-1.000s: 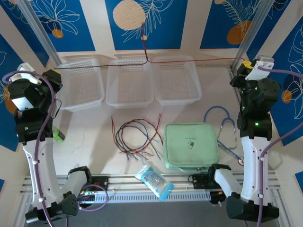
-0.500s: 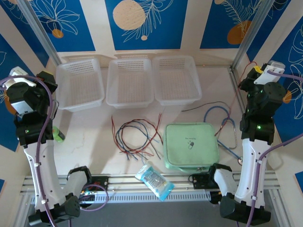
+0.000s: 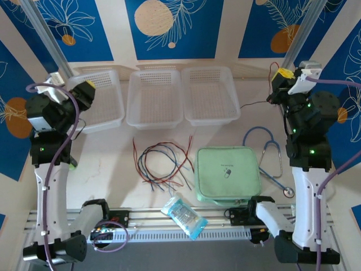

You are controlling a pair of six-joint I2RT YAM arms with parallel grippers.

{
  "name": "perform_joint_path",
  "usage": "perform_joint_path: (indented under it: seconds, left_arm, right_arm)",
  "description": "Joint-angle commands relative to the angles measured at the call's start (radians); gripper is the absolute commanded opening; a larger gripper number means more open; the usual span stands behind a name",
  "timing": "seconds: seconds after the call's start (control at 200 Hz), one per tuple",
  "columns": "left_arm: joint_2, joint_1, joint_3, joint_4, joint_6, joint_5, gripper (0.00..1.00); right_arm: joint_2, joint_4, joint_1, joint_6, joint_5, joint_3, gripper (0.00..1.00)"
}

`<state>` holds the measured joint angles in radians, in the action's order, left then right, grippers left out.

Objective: Untangle the cables

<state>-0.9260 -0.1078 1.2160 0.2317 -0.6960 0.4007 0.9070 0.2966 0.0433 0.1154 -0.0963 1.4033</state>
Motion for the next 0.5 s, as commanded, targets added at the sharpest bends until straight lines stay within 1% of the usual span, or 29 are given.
perform_joint_path:
  seconds: [0.0,0.035,0.1,0.2,0.355,0.44,0.495]
  left_arm:
    - [0.022,0.100,-0.080,-0.146,0.166,0.019,0.37]
    - [0.027,0.150,-0.112,-0.194,0.232,0.010,0.40]
    - [0.028,0.253,-0.157,-0.258,0.345,-0.018,0.43]
    - [-0.029,0.398,-0.152,-0.269,0.448,-0.055,0.50]
    - [-0.204,0.618,-0.064,-0.266,0.521,-0.055,0.63]
    - [-0.304,0.729,-0.012,-0.278,0.553,-0.055,0.69]
    - [-0.364,0.784,0.018,-0.283,0.557,-0.061,0.71]
  right_arm:
    - [0.014,0.013,-0.050,-0.055,0.014,0.097,0.00]
    - [0.020,0.019,-0.067,-0.066,0.012,0.118,0.00]
    - [0.026,0.021,-0.094,-0.082,0.012,0.154,0.00]
    - [0.036,0.022,-0.131,-0.081,0.015,0.191,0.00]
    - [0.056,0.029,-0.201,-0.068,0.009,0.227,0.00]
    - [0.057,0.024,-0.247,-0.057,-0.023,0.226,0.00]
    - [0.056,0.020,-0.273,-0.050,-0.031,0.219,0.00]
